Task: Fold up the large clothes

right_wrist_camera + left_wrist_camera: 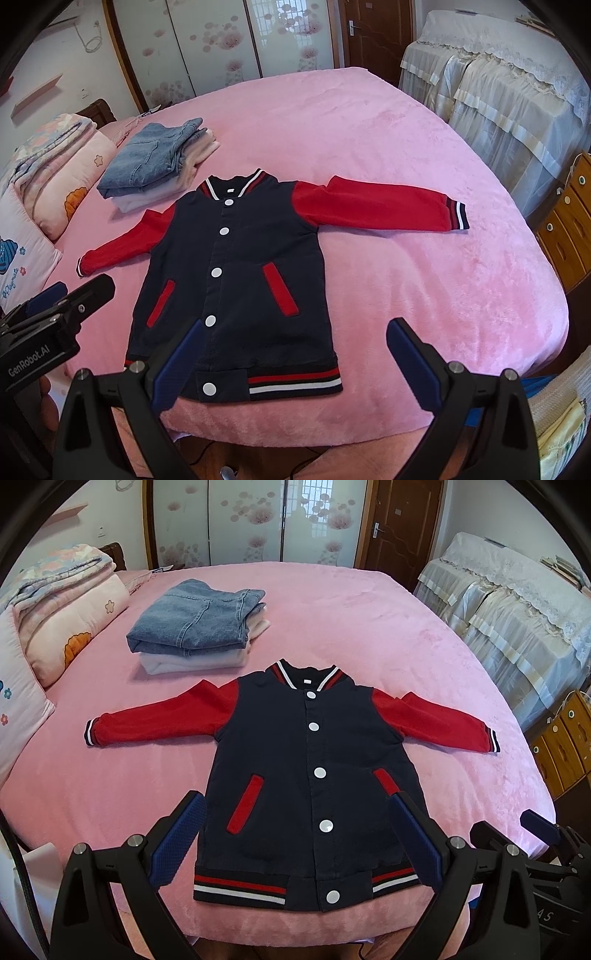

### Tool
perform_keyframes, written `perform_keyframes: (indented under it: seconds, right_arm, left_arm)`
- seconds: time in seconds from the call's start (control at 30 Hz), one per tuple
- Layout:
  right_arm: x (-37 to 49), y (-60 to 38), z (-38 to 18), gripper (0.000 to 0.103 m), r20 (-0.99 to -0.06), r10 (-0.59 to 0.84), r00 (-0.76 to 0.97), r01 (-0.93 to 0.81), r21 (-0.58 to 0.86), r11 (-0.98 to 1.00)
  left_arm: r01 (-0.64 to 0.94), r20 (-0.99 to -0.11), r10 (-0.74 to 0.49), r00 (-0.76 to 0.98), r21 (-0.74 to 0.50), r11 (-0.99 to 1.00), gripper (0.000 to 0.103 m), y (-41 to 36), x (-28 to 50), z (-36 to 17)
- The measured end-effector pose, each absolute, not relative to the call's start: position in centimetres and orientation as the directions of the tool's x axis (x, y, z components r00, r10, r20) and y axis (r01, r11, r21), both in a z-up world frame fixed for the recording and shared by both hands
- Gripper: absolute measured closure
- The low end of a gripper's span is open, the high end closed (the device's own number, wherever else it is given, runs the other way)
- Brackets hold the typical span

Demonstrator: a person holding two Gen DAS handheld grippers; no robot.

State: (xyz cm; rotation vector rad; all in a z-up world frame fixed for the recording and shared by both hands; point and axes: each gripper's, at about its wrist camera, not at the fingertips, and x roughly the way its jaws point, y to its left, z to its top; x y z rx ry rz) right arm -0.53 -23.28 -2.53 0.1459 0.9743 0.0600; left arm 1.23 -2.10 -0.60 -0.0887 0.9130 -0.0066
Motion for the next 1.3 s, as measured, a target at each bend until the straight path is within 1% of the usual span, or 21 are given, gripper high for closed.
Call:
perform_keyframes:
  seconds: [0.23,0.33,0.47,0.6,0.77,0.83,0.87,0.93,1.07,1.13,1.2,1.3]
  right_arm:
    - [0.4,-23.7,-3.3,0.004,-0.824,0.121,0.554,0.016,0.155,0.988]
    - [0.9,-24.0,-3.4,0.004,-0.821,0.123,0.558,0.018,0.161,0.987]
    - [1.6,-24.3,-3.4,0.004,-0.815,0.127,0.566,0.018,0.166,0.986]
    - [2.4,-24.9,-3.1,0.004,-0.803,0.122,0.584,0.02,0.165,0.986]
    - [3.4,-25.6,-2.0,0.004,-0.78,0.107,0.616,0.025,0.155,0.988]
    - [3.8,-25.9,-1.4,0.004,-0.766,0.096,0.635,0.025,0.145,0.989]
    - [4.0,-25.9,-1.1,0.004,-0.762,0.095,0.641,0.023,0.142,0.99]
    - [4.4,-26.2,-0.4,0.004,-0.749,0.091,0.657,0.018,0.136,0.991]
    - [5.4,-27.3,1.4,0.004,-0.716,0.095,0.692,0.014,0.144,0.989]
    - [6.0,-28.1,2.4,0.004,-0.695,0.089,0.714,0.019,0.145,0.989]
    - [6.7,-28.9,3.2,0.004,-0.679,0.062,0.731,0.037,0.129,0.991]
    - [7.8,-30.3,3.8,0.004,-0.661,-0.01,0.751,0.083,0.079,0.993]
  left_arm:
    - [-0.028,-0.79,-0.032,0.612,-0.062,0.998,0.005,-2.7,2.3,-0.8]
    - [-0.007,-0.782,-0.035,0.622,-0.051,0.999,0.005,-3.2,2.7,-0.7]
    - [0.031,-0.801,-0.066,0.595,-0.059,0.998,0.005,-4.0,3.8,-0.9]
    - [0.069,-0.784,-0.067,0.617,-0.03,0.997,0.005,-4.9,4.6,-0.1]
    - [0.083,-0.761,-0.109,0.639,-0.073,0.994,0.005,-5.3,5.9,1.2]
    - [0.067,-0.751,-0.101,0.653,-0.075,0.995,0.005,-5.2,6.7,1.8]
    - [0.044,-0.744,-0.068,0.665,-0.052,0.998,0.005,-5.2,7.2,2.2]
    - [0.027,-0.734,-0.047,0.678,-0.038,0.999,0.005,-5.1,7.9,2.8]
    - [0.022,-0.733,-0.063,0.677,-0.065,0.998,0.005,-4.3,9.7,3.8]
    - [0.015,-0.727,-0.036,0.686,-0.035,0.999,0.005,-4.5,10.7,4.2]
    - [0.012,-0.715,-0.005,0.699,0.005,1.0,0.005,-4.8,11.7,4.6]
    - [0.029,-0.711,0.001,0.703,0.03,0.999,0.005,-5.7,13.3,4.7]
